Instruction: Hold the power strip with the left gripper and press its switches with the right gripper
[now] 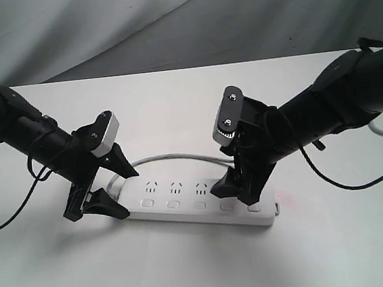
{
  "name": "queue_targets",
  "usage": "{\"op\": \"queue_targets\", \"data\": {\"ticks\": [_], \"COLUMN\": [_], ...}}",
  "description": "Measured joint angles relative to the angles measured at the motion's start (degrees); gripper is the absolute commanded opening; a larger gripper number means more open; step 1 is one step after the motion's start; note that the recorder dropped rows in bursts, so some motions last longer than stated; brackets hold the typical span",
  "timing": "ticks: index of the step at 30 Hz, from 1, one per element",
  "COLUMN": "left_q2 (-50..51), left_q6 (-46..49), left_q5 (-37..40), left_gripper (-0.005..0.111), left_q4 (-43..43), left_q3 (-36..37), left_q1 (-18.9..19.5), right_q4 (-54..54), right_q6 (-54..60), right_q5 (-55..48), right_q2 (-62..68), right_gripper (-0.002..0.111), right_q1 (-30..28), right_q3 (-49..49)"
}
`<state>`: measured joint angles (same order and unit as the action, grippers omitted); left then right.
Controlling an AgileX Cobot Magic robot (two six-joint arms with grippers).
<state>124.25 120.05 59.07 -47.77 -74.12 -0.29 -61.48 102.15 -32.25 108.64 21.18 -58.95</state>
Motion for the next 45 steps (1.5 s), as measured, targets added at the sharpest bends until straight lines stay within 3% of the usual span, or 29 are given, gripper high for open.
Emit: {"op": "queue_targets", "data": {"ticks": [15,45], "left_q2": [0.0,0.0], "left_q6": [0.0,0.0], "left_q5": [0.08,-0.13], "left_gripper": [0.047,0.047], "left_q4": [0.0,-0.49], "left_q3": [0.0,0.0], "left_q1": [0.0,0.0], "right_q4": [-4.24,-4.31], "right_q6": [5.13,4.33], "right_q5": [1.45,2.7], "right_q2": [0.0,2.04], "right_gripper": [0.075,0.075], "right_q1": [-0.14,-0.14], "right_q3": [1.77,1.77]}}
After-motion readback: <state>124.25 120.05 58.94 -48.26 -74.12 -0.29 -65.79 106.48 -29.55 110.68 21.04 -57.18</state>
